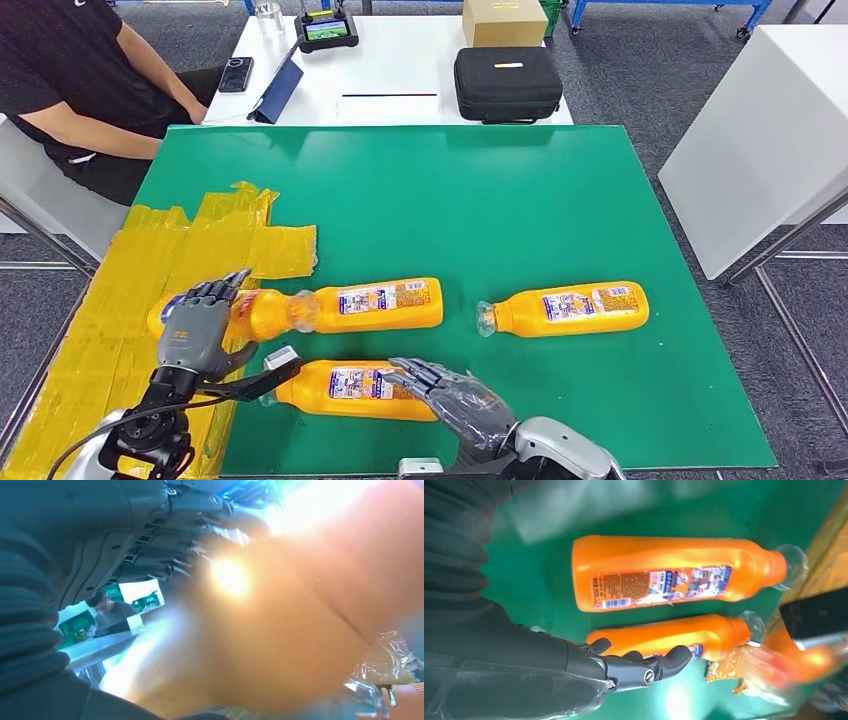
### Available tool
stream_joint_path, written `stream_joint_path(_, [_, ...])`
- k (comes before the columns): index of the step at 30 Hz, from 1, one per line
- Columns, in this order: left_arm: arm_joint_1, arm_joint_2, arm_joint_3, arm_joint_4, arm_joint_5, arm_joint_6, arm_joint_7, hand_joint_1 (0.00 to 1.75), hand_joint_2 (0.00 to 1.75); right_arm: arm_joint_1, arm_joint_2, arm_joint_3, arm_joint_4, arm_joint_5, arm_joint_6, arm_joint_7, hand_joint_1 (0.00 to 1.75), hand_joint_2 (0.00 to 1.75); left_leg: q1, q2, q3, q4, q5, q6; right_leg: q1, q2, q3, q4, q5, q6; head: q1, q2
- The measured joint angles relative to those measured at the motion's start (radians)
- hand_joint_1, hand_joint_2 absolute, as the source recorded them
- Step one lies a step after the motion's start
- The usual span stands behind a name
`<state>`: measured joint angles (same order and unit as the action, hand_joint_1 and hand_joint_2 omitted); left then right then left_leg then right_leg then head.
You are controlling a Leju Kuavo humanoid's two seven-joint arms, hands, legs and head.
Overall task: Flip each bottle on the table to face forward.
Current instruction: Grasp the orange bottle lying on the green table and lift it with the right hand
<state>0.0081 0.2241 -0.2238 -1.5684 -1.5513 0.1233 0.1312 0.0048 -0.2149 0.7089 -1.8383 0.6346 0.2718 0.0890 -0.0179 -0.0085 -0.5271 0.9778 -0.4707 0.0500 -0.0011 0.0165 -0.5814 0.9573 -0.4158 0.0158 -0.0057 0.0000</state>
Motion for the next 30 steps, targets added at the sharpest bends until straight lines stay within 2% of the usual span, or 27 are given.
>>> stream_joint_path(5, [-0.005, -0.021, 0.027, 0.003, 0.024, -0.009, 0.0, 0.0, 0.0, 0.007, 0.004, -0.013, 0.018, 0.047, 0.02, 0.018, 0.0, 1.75, 0.0, 0.0, 0.0, 0.0, 0.0, 0.0, 0.0, 0.0, 0.0, 0.0, 0.0, 0.0, 0.0, 0.0])
stream_joint_path(15, [-0.079, -0.054, 0.052, 0.048, 0.105, 0.006, -0.019, 0.0, 0.0, -0.018, 0.021, -0.041, 0.108, -0.012, 0.057, 0.015, 0.0, 1.75, 0.0, 0.0, 0.001, 0.0, 0.0, 0.0, 0.0, 0.0, 0.001, 0.0, 0.0, 0.0, 0.0, 0.0])
stream_joint_path(23, [-0.108, -0.104, 0.098, 0.056, 0.318, 0.083, -0.087, 0.0, 0.0, -0.051, 0.041, -0.055, 0.172, 0.007, 0.042, 0.039, 0.0, 1.75, 0.0, 0.0, 0.0, 0.0, 0.0, 0.0, 0.0, 0.0, 0.001, 0.0, 0.0, 0.0, 0.0, 0.0])
stream_joint_path(28, [-0.11, -0.123, 0.116, 0.044, 0.369, 0.092, -0.107, 0.0, 0.0, -0.065, 0.052, -0.065, 0.197, 0.014, 0.04, 0.046, 0.0, 1.75, 0.0, 0.0, 0.0, 0.0, 0.0, 0.0, 0.0, 0.0, 0.001, 0.0, 0.0, 0.0, 0.0, 0.0])
stream_joint_path(30, [-0.11, -0.133, 0.125, 0.035, 0.438, 0.098, -0.131, 0.0, 0.0, -0.069, 0.057, -0.068, 0.207, 0.018, 0.038, 0.049, 0.0, 1.75, 0.0, -0.001, 0.0, 0.0, 0.0, 0.0, 0.0, 0.0, 0.001, 0.0, 0.0, 0.0, 0.0, 0.0])
